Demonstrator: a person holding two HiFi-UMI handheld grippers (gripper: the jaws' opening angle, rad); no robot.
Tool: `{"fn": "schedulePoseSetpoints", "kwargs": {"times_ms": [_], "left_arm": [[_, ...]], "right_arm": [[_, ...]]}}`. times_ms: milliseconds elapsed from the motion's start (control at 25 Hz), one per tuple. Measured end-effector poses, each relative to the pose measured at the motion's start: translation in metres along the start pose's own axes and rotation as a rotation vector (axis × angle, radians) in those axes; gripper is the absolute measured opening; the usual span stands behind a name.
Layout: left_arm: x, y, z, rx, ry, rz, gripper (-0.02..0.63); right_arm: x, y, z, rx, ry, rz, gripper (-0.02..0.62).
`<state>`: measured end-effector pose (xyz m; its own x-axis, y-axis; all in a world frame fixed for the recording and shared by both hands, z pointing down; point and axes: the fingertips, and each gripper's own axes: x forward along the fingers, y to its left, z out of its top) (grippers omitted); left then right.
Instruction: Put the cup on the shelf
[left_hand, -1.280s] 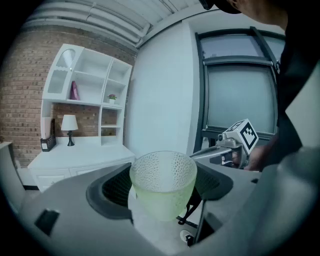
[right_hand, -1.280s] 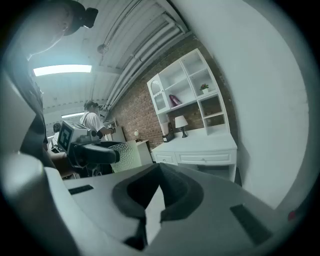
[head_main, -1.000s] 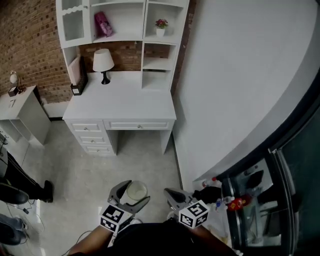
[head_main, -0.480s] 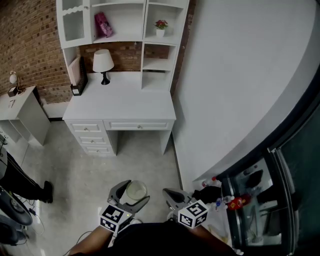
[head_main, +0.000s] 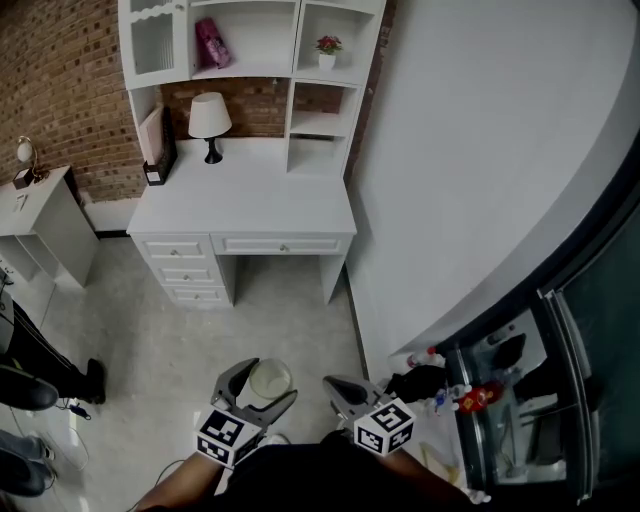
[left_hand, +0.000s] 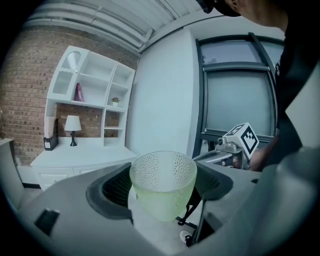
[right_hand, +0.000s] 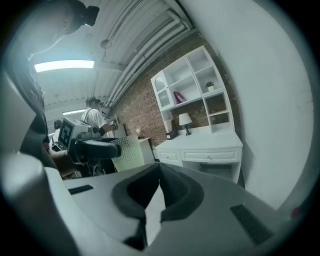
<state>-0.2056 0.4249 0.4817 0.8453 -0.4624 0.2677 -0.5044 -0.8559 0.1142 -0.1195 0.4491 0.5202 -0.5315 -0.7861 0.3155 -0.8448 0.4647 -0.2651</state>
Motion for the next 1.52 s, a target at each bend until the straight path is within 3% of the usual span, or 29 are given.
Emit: {"fn": "schedulePoseSetpoints", "kwargs": {"times_ms": [760, 1200, 1520], "left_arm": [[0.003, 0.039, -0.011, -0.041, 0.022, 0.017, 0.383], [0.059, 0.084, -0.004, -0.048, 0.055, 0.025, 0.383], [0.126, 0.122, 0.039, -0.008, 0.027, 0.03, 0.383]], "right_arm": [[0.039, -0.001, 0.008, -0.002, 0.024, 0.015, 0.005], [0.084, -0.067, 0.031, 0.036, 0.006, -0.008, 0.005], [0.116, -0.133, 0.074, 0.024, -0.025, -0.003, 0.005]]}}
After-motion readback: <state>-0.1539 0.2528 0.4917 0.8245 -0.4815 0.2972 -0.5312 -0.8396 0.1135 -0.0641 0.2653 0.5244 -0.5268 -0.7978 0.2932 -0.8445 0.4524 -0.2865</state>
